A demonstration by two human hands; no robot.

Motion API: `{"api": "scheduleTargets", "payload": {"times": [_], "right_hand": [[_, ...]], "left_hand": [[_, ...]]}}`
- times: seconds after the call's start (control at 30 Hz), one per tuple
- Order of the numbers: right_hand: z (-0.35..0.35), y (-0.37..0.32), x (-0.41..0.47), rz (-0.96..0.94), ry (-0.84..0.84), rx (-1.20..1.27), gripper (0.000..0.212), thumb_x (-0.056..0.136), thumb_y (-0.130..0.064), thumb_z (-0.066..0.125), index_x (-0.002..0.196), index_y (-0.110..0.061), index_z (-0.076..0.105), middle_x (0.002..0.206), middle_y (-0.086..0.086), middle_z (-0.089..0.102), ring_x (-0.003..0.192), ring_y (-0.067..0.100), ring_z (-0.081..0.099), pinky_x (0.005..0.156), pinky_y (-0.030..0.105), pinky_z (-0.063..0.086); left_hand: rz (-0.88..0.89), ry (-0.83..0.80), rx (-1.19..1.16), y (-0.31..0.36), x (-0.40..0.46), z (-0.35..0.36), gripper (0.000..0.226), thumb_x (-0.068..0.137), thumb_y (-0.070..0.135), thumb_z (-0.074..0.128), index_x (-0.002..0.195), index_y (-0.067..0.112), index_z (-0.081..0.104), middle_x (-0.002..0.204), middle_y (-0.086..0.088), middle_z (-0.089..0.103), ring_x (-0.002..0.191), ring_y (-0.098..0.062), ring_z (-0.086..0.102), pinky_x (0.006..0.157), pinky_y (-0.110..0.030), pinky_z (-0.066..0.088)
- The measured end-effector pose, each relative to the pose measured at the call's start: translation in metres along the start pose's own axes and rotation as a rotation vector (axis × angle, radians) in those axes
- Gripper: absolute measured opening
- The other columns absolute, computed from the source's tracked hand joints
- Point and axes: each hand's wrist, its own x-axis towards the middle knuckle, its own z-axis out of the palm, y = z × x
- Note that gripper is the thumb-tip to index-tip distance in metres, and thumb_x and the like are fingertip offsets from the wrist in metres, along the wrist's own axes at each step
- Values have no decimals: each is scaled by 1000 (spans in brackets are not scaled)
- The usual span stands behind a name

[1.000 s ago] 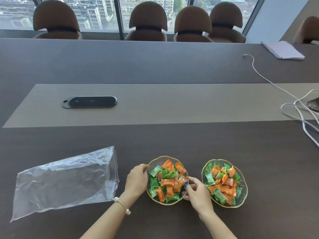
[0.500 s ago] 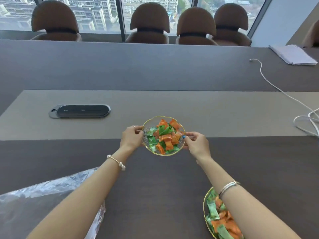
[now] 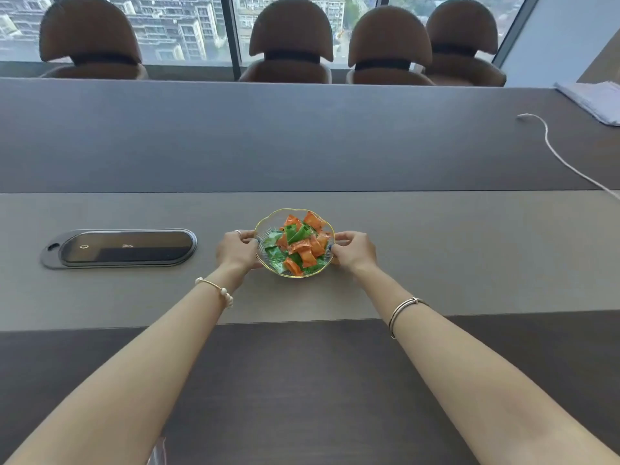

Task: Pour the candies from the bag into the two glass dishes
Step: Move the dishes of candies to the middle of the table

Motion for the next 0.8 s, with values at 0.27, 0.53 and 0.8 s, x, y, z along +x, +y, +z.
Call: {"api": "scheduleTargets", "payload": {"times": [0.27,0.53,0.8], "right_hand": [[-8,-1,-7,-6,-2,38,41,79,-19,66,118,-6,59,98,6,64,77,23,66,87,42,54],[-100,10,-78,-75,3,132,32,82,-20,65,113,-10,61,87,-3,66,79,15,65,81,28,55],[-209,64,-173,-21,107,170,25,84,-14,63,109,-10,64,86,3,68,81,15,64,71,17,52]], "left_hand": [[24,26,111,-6,1,0,39,79,25,58,115,12,62,112,-8,68,93,-30,67,90,-43,53],[300,-39,124,40,-95,17,22,85,18,58,106,13,61,99,-2,61,96,-19,58,78,-26,47],[292,-406,173,26,-234,74,15,85,20,59,97,17,67,85,1,64,79,-10,58,57,-11,42]]}}
